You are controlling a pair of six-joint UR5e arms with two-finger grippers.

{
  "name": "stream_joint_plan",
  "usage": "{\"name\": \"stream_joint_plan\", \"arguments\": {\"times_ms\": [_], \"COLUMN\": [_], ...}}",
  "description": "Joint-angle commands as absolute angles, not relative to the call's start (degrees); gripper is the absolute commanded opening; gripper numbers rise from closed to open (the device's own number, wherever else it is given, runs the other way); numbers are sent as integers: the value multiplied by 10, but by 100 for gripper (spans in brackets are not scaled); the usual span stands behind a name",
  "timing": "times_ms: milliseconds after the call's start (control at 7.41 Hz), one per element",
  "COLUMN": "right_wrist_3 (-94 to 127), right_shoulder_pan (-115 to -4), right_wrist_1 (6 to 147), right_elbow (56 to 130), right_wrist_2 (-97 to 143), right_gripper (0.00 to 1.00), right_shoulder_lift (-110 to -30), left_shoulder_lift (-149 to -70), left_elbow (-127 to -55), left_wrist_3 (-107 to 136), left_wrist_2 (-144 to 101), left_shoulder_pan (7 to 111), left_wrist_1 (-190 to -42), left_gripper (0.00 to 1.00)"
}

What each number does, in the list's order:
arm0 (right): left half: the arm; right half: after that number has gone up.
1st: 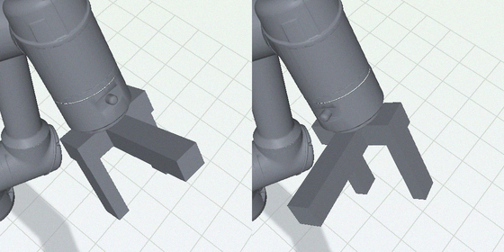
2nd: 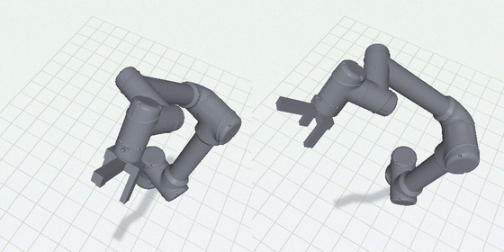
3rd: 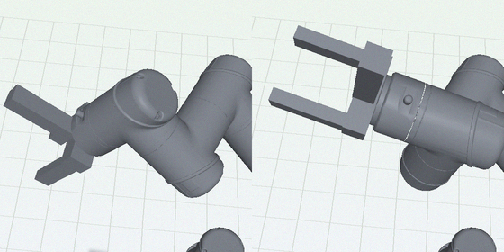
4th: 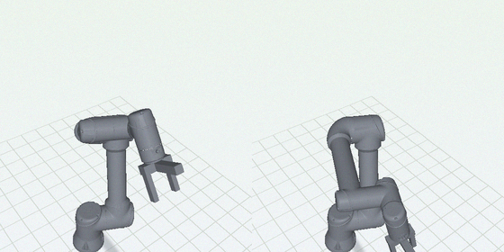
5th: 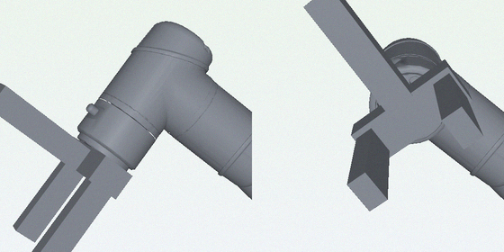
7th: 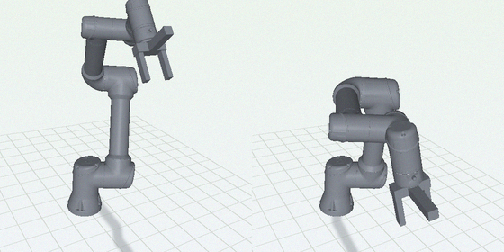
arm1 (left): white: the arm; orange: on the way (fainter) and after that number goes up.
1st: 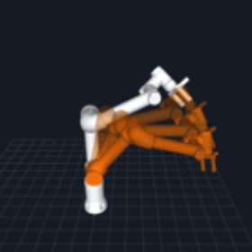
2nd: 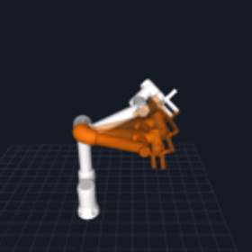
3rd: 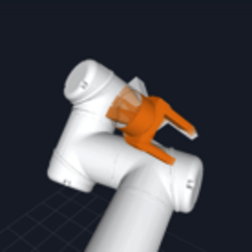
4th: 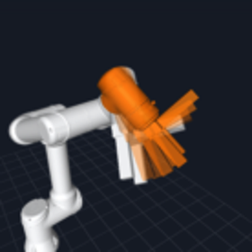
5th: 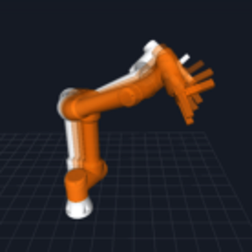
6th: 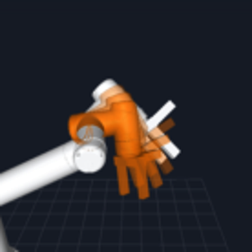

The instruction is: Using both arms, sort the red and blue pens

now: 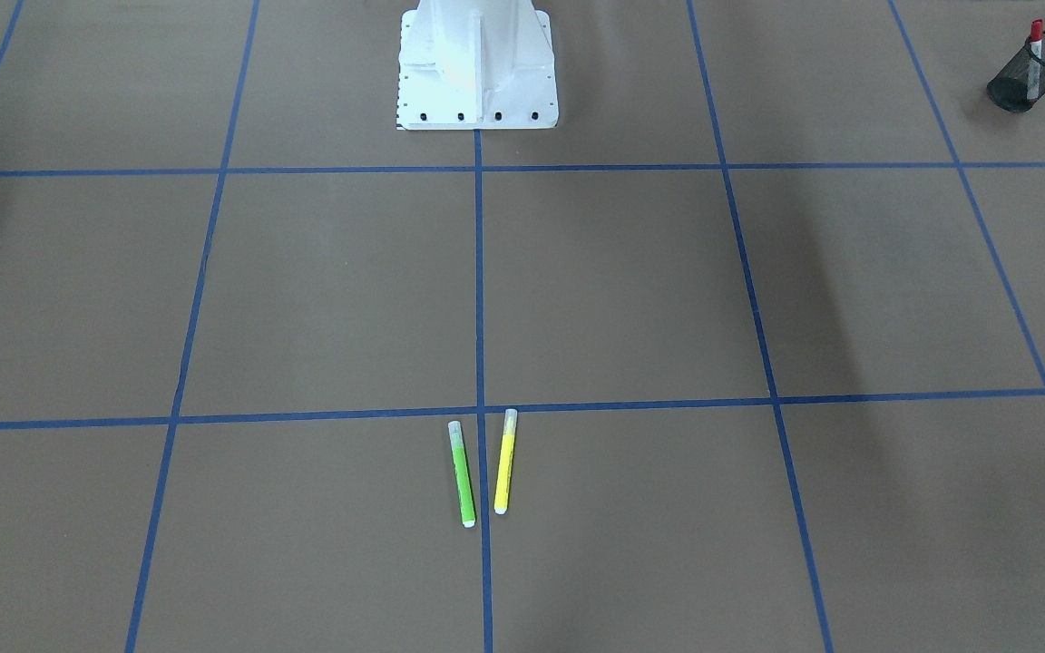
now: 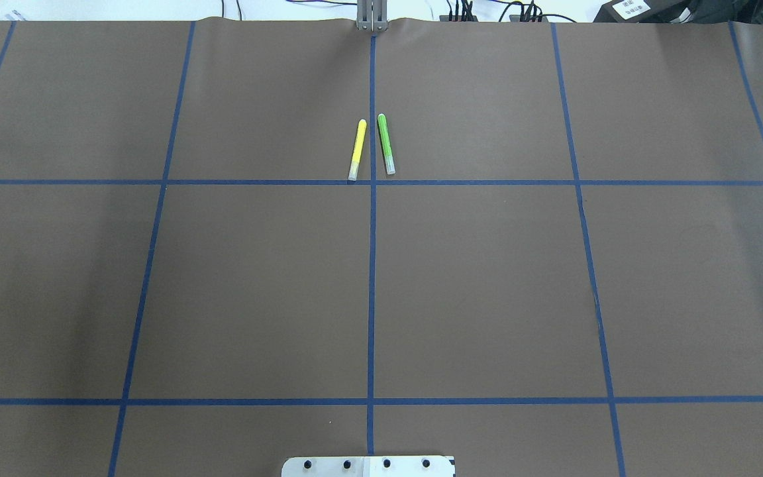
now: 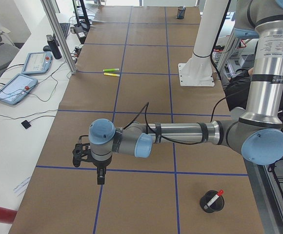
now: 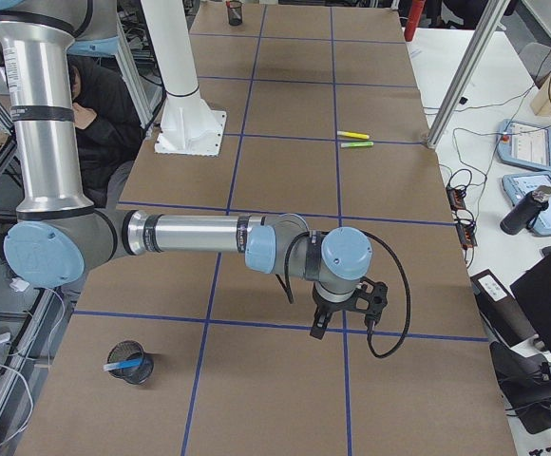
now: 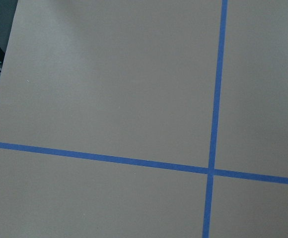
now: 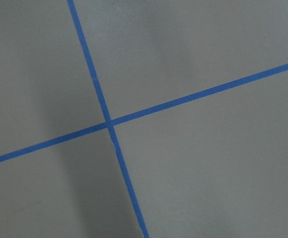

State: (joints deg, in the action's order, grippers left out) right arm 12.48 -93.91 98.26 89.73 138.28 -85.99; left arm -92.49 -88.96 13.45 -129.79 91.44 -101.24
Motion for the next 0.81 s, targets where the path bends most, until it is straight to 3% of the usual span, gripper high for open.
{"name": "stream_joint_plan", "arguments": {"times_ms": [0, 675], "right_wrist_3": [142, 171], "right_shoulder_pan": [-907, -864], "right_wrist_1": [981, 936], "right_elbow": [917, 912], "right_wrist_2": [1384, 1361], "right_gripper": [100, 100], "right_shoulder_lift": [-860, -859], "left_shoulder_lift": [-882, -853], "left_elbow": [-966, -982], "left_wrist_3": [137, 135], "left_wrist_2": [-1293, -1296], "left_shoulder_pan": [896, 894], "left_wrist_1": [-981, -979], "left_gripper": [100, 100]}}
